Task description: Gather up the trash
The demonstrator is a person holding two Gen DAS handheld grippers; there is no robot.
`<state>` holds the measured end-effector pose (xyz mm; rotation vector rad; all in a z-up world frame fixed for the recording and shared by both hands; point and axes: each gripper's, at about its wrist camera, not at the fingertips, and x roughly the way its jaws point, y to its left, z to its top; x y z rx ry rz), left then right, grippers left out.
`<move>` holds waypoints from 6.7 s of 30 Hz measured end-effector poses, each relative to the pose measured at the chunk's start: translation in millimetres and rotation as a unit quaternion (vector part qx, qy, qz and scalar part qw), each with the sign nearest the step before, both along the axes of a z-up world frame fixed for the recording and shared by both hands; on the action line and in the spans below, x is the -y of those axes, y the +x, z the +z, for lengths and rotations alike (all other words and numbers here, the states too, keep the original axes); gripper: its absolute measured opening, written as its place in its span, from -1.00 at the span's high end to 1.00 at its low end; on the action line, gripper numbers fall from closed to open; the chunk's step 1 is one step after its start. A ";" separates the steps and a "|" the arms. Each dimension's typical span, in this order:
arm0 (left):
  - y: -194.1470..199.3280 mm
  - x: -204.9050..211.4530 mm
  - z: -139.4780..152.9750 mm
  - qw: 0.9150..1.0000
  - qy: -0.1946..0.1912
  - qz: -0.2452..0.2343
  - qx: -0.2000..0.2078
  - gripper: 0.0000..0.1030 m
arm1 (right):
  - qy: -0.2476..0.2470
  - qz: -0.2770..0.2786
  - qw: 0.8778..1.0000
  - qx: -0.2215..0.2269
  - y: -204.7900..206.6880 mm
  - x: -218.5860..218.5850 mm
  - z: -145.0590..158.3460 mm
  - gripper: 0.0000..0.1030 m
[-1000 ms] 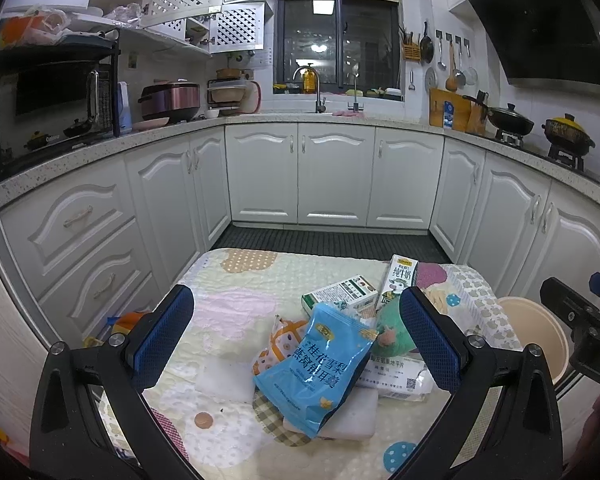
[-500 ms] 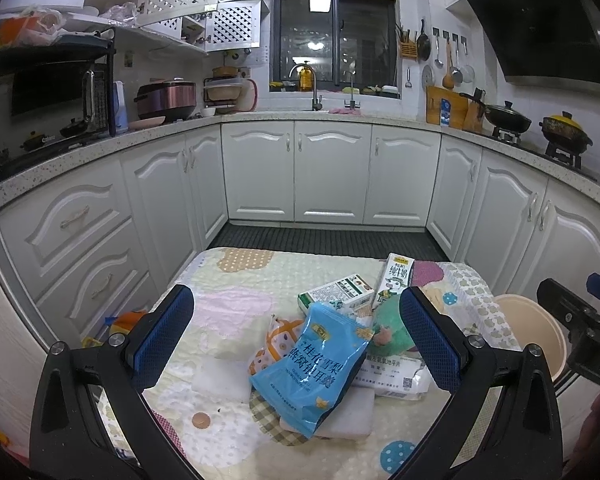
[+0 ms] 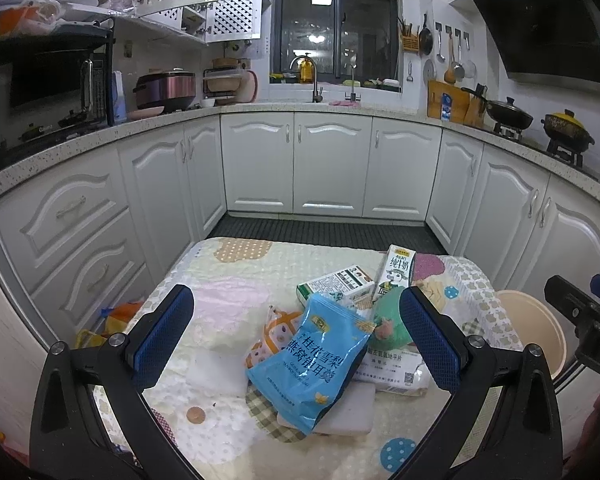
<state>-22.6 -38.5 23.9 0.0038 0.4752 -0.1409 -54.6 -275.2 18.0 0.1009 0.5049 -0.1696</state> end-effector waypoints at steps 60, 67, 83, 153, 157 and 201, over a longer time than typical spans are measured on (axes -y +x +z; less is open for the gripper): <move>7.0 -7.1 -5.9 1.000 0.000 0.005 -0.022 -0.99 | -0.015 0.016 0.999 -0.035 7.2 -10.6 -9.3 -0.99; 10.7 -8.8 -10.3 0.999 0.001 0.009 -0.034 -0.99 | -0.014 0.015 0.999 -0.042 7.6 -10.2 -8.3 -0.99; 11.3 -12.2 -11.1 0.999 0.001 0.009 -0.038 -0.99 | -0.031 0.020 0.998 -0.045 10.2 -15.0 -12.2 -0.99; 41.6 94.2 -13.1 0.949 -0.035 -0.267 -0.166 0.19 | 0.173 0.022 0.975 -0.137 41.6 117.9 -56.4 0.05; 44.8 149.6 -20.6 0.937 -0.030 -0.294 -0.185 0.19 | 0.165 -0.033 0.974 -0.152 26.9 162.2 -68.5 0.05; 61.8 246.1 -64.5 0.950 0.007 -0.246 -0.192 -0.34 | 0.141 -0.083 0.968 -0.192 27.6 199.3 -120.8 -0.45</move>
